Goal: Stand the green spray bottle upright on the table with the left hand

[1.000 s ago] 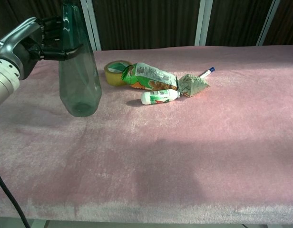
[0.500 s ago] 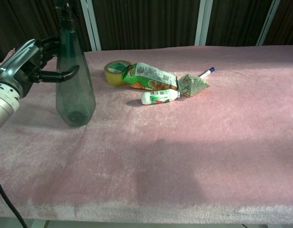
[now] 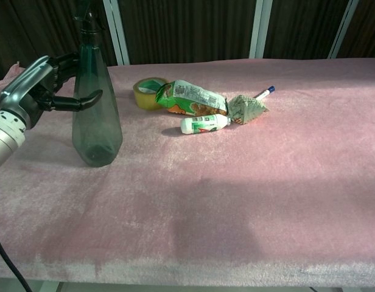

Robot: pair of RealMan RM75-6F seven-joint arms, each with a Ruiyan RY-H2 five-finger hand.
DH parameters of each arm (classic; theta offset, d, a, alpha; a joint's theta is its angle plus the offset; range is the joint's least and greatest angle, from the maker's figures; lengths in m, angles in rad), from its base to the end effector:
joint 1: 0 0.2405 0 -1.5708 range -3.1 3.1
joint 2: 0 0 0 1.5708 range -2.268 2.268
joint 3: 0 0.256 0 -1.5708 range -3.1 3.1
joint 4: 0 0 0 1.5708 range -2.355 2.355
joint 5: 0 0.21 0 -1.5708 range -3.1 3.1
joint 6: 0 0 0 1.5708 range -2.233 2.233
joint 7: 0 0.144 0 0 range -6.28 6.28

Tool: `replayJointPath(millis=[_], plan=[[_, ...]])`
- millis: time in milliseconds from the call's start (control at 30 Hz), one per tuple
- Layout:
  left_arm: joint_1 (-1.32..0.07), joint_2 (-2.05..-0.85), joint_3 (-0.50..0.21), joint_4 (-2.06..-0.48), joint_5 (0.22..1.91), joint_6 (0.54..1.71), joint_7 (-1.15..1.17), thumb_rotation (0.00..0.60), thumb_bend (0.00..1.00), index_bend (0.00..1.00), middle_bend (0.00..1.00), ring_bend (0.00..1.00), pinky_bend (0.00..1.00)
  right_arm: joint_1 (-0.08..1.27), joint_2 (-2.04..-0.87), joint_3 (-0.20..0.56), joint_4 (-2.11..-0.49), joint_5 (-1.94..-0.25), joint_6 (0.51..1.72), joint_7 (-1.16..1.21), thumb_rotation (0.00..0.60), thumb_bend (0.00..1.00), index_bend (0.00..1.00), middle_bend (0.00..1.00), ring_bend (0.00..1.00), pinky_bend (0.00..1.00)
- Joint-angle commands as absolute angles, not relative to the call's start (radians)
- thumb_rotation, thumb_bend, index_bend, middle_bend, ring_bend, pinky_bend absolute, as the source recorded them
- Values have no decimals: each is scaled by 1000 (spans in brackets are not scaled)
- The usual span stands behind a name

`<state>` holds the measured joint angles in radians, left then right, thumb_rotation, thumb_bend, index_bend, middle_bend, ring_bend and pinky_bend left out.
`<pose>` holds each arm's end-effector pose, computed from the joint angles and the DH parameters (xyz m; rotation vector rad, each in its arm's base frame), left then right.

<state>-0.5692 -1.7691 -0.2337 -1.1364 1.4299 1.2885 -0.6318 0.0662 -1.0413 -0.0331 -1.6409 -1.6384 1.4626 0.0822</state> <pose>-0.1838 0.3358 -0.0116 -1.2761 -1.4334 -1.7348 -0.3050 -0.1558 0.1594 1.5348 -0.9718 0.9110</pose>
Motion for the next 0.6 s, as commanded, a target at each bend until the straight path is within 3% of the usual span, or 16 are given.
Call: replayJointPath(millis=[33,233,600], plan=[[-570,-1764,-232,-1140,1429,1282,-645,600,427,297,364,84,0,66,-1042,-33,-1641,-1639,1463,81,600,368,0,0,0,0],[-569,-1749,-229,-1151,1431,1274,-656,600,390,140,252,13,0,66,-1043,-33,-1641,-1638,1464,79,600,368,0,0,0,0],[-553,-1723,-227,-1174,1439,1305,-650,600,354,90,171,0,0,65,-1045,-32,-1641,-1635,1466,74,600,368,0,0,0,0]])
